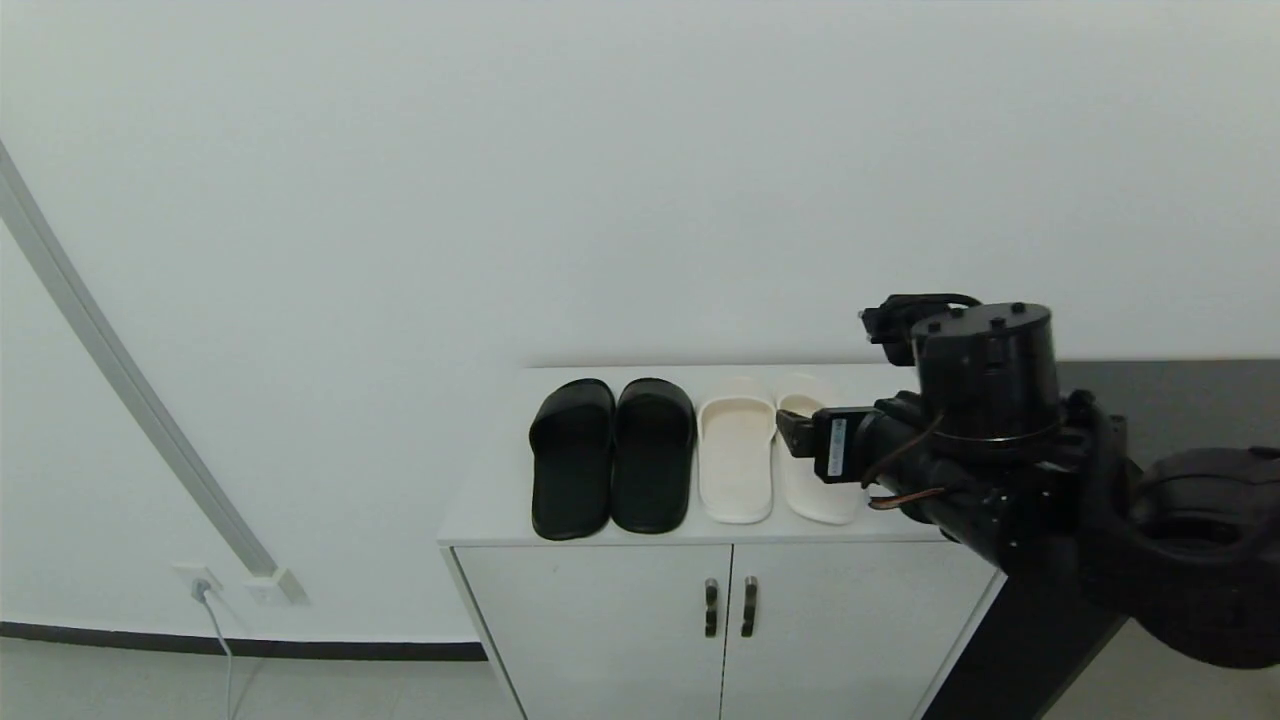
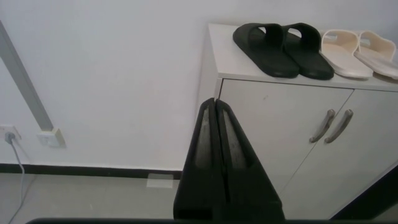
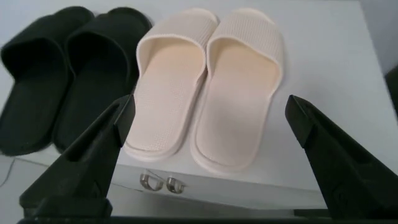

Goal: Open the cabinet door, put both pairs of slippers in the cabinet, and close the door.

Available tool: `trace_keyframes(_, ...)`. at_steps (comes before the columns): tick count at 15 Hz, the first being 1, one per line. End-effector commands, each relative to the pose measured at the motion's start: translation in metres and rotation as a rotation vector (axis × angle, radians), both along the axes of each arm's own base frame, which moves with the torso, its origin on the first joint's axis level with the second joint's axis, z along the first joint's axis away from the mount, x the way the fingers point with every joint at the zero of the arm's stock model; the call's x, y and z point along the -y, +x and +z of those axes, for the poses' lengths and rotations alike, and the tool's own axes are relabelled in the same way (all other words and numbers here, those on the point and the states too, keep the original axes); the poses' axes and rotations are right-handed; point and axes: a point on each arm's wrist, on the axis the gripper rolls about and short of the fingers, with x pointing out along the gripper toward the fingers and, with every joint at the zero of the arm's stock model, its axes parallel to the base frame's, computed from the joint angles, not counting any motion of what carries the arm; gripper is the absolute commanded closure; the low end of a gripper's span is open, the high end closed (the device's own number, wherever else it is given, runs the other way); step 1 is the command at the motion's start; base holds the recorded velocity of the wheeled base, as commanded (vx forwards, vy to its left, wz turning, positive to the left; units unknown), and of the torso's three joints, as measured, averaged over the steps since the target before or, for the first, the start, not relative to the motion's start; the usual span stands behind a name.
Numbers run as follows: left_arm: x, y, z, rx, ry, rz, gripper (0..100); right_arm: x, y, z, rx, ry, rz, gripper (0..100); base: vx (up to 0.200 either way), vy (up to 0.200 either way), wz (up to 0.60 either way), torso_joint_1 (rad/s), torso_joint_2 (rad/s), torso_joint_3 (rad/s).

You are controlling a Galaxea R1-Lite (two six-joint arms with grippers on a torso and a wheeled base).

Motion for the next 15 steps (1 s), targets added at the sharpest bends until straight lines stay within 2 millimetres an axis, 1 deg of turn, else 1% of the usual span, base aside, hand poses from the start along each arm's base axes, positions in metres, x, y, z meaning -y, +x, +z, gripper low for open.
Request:
trace_keyframes(1, 0.0, 0.0, 0.0, -0.002, 0.0, 0.0, 100, -0.02, 0.02, -0.034, -0.052, -0.04, -0.025, 0, 0.0, 0.0, 0.0, 0.0, 0.0, 0.0)
trace_keyframes(3, 0.0, 0.0, 0.0, -0.002, 0.0, 0.0, 100, -0.029, 0.037, -0.055, -0.053, -0.043, -0.043, 0, 0.0, 0.0, 0.0, 0.0, 0.0, 0.0)
trace_keyframes(4, 0.0, 0.0, 0.0, -0.002, 0.0, 0.0, 100, -0.034, 0.053, -0.065, -0.024, -0.025, -0.062, 0, 0.0, 0.0, 0.0, 0.0, 0.0, 0.0)
trace_keyframes(5, 0.0, 0.0, 0.0, 0.001, 0.0, 0.0, 100, -0.037, 0.066, -0.071, -0.011, -0.023, -0.081, 0, 0.0, 0.0, 0.0, 0.0, 0.0, 0.0)
trace_keyframes(7, 0.0, 0.0, 0.0, 0.001, -0.002, 0.0, 100, -0.042, 0.082, -0.079, -0.007, -0.023, -0.098, 0, 0.0, 0.0, 0.0, 0.0, 0.0, 0.0)
trace_keyframes(10, 0.0, 0.0, 0.0, 0.0, -0.002, 0.0, 100, -0.05, 0.099, -0.083, 0.011, -0.012, -0.109, 0, 0.0, 0.0, 0.0, 0.0, 0.0, 0.0)
trace_keyframes(14, 0.0, 0.0, 0.0, 0.0, -0.002, 0.002, 100, -0.049, 0.122, -0.093, 0.025, -0.037, -0.135, 0, 0.0, 0.0, 0.0, 0.0, 0.0, 0.0)
trace_keyframes(15, 0.0, 0.0, 0.0, 0.0, -0.002, 0.0, 100, -0.05, 0.132, -0.094, 0.038, -0.042, -0.144, 0, 0.0, 0.0, 0.0, 0.0, 0.0, 0.0)
